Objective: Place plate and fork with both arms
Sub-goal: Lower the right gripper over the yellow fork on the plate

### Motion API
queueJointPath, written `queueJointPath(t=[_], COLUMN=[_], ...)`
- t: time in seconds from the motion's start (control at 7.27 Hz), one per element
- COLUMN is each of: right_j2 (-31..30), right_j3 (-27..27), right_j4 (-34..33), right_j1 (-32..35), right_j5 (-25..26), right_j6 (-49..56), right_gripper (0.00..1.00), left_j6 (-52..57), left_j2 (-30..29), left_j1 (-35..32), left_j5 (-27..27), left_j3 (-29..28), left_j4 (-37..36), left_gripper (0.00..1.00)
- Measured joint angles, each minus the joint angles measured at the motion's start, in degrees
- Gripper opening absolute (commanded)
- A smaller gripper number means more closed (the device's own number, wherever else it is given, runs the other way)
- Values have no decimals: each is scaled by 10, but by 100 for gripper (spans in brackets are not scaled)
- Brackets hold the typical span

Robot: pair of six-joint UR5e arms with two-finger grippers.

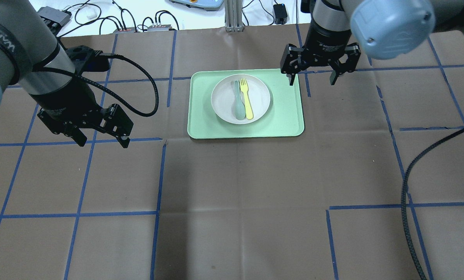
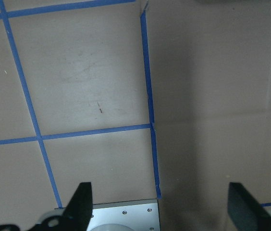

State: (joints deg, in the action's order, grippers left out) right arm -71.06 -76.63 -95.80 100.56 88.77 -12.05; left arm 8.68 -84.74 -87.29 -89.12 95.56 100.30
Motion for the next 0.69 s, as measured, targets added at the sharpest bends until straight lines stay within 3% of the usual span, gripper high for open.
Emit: queueJointPath(t=[0.28, 0.69], right_j2=[76, 137], right_j3=[49, 63], right_j4=[-47, -93], right_j1=[29, 41], right_j5=[1, 4], right_j6=[-27, -39], right_gripper=[100, 100], left_j6=[-1, 0], left_j2=[-3, -3], left_j1=[-4, -6], left_j5=[4, 3], left_j3=[-2, -3], left_j4=[0, 1], left_gripper=[100, 100])
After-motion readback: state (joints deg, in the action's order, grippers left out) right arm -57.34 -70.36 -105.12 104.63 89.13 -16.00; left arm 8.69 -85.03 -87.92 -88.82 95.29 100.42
